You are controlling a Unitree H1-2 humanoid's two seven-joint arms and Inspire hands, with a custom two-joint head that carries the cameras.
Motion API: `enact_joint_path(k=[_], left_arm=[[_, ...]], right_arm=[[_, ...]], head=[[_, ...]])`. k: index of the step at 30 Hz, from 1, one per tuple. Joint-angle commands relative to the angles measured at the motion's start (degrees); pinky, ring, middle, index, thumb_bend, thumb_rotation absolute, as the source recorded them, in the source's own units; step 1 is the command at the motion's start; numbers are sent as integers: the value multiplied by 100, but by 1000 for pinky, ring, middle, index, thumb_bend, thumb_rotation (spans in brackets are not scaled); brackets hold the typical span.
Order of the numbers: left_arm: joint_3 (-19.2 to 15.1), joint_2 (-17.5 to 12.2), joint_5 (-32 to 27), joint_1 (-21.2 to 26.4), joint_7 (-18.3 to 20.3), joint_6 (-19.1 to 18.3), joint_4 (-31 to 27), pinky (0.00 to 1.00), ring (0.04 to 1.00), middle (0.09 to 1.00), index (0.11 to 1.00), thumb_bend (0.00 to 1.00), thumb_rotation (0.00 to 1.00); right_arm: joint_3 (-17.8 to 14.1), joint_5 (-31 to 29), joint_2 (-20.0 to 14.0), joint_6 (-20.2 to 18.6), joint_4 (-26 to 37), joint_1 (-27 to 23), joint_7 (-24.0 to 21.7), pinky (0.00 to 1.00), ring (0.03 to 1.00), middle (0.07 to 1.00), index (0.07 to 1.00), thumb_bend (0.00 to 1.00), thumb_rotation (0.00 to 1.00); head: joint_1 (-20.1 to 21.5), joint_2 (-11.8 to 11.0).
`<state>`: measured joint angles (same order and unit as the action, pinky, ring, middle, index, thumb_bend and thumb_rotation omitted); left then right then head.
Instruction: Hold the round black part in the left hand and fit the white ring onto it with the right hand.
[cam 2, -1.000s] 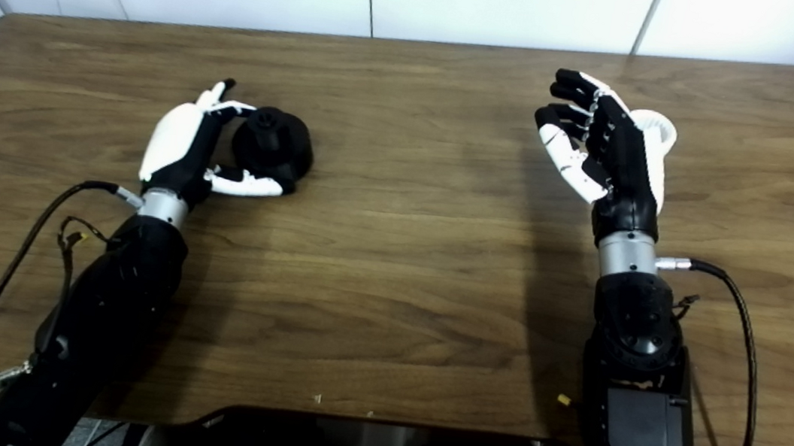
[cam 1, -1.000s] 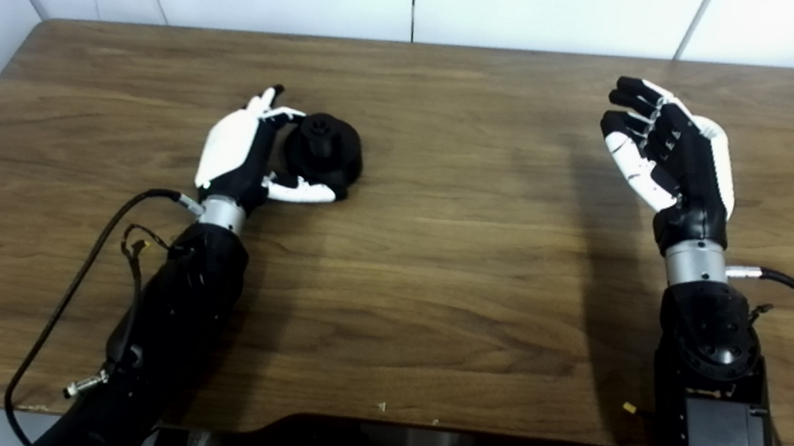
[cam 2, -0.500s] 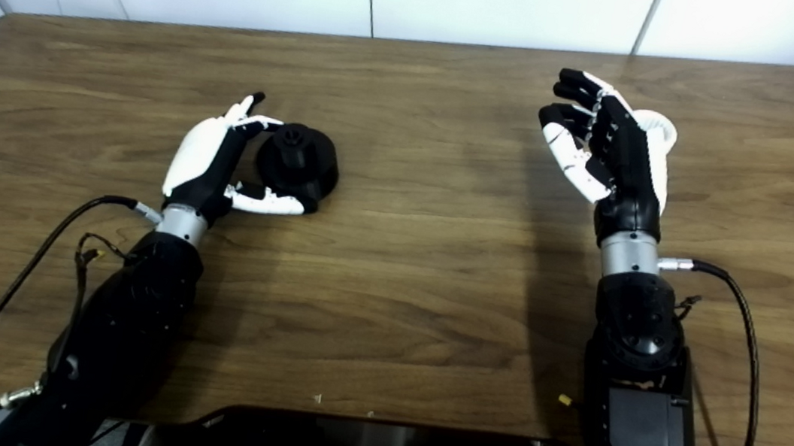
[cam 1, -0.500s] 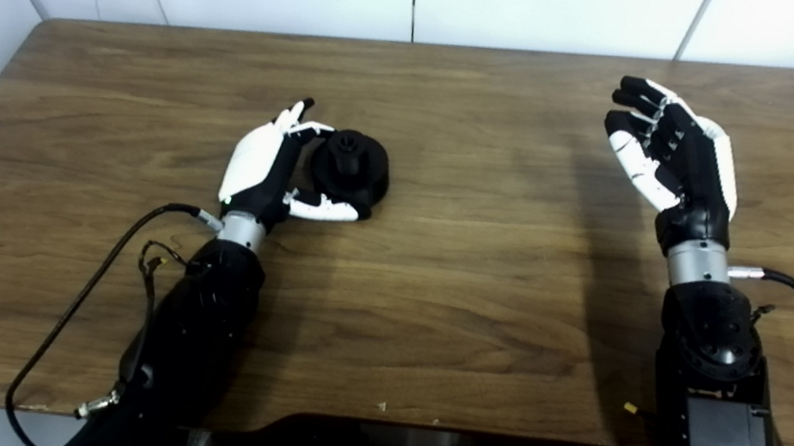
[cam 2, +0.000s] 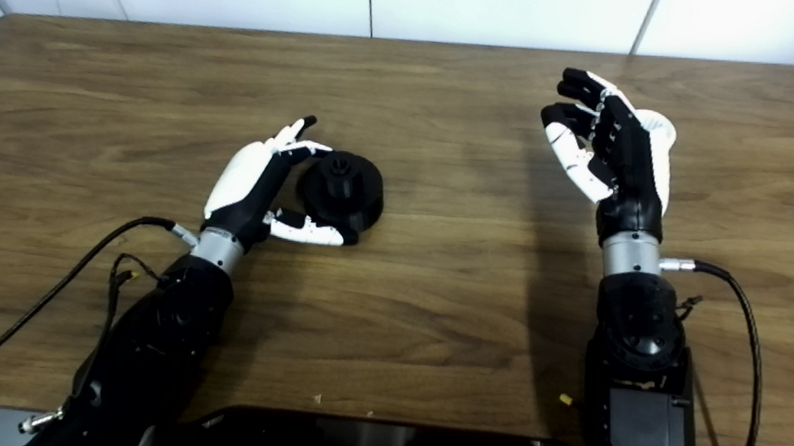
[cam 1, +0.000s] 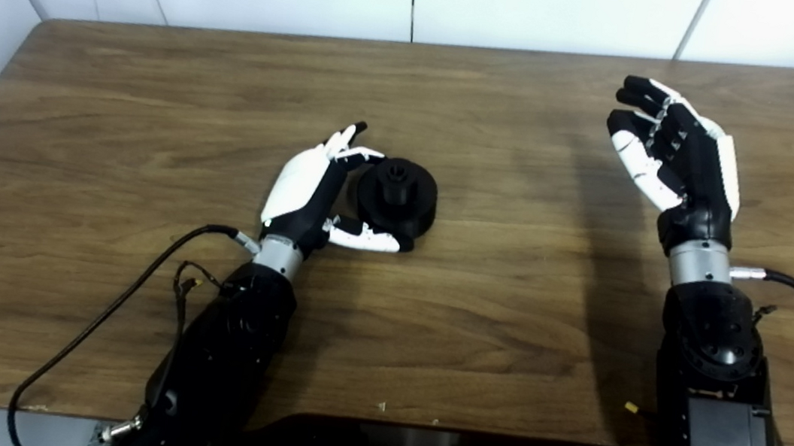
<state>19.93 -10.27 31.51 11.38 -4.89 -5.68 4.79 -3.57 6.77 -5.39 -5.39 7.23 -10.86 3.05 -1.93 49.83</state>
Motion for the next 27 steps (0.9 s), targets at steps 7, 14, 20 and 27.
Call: enact_joint_path(k=[7, 14, 20, 27], left_arm=[[178, 148, 113, 31, 184, 197, 25, 1000, 1000, 1000, 610, 991, 288], [232, 245, 160, 60, 187, 346, 149, 1000, 1000, 1000, 610, 986, 264], [233, 252, 143, 122, 256, 373, 200, 1000, 1000, 1000, 611, 980, 269], [210, 250, 144, 149, 314, 340, 173, 1000, 1000, 1000, 614, 979, 252]], right_arm=[[-29, -15, -31, 198, 161, -216, 34, 709, 722, 762, 757, 573, 418], [-26, -44, -28, 227, 135, -210, 22, 713, 720, 762, 758, 589, 430], [-19, -33, -5, 247, 141, -197, 40, 701, 720, 758, 756, 582, 419], [2, 9, 12, 224, 200, -175, 46, 694, 714, 753, 753, 572, 411]], head=[[-9, 3], [9, 3], [26, 3], [71, 6]])
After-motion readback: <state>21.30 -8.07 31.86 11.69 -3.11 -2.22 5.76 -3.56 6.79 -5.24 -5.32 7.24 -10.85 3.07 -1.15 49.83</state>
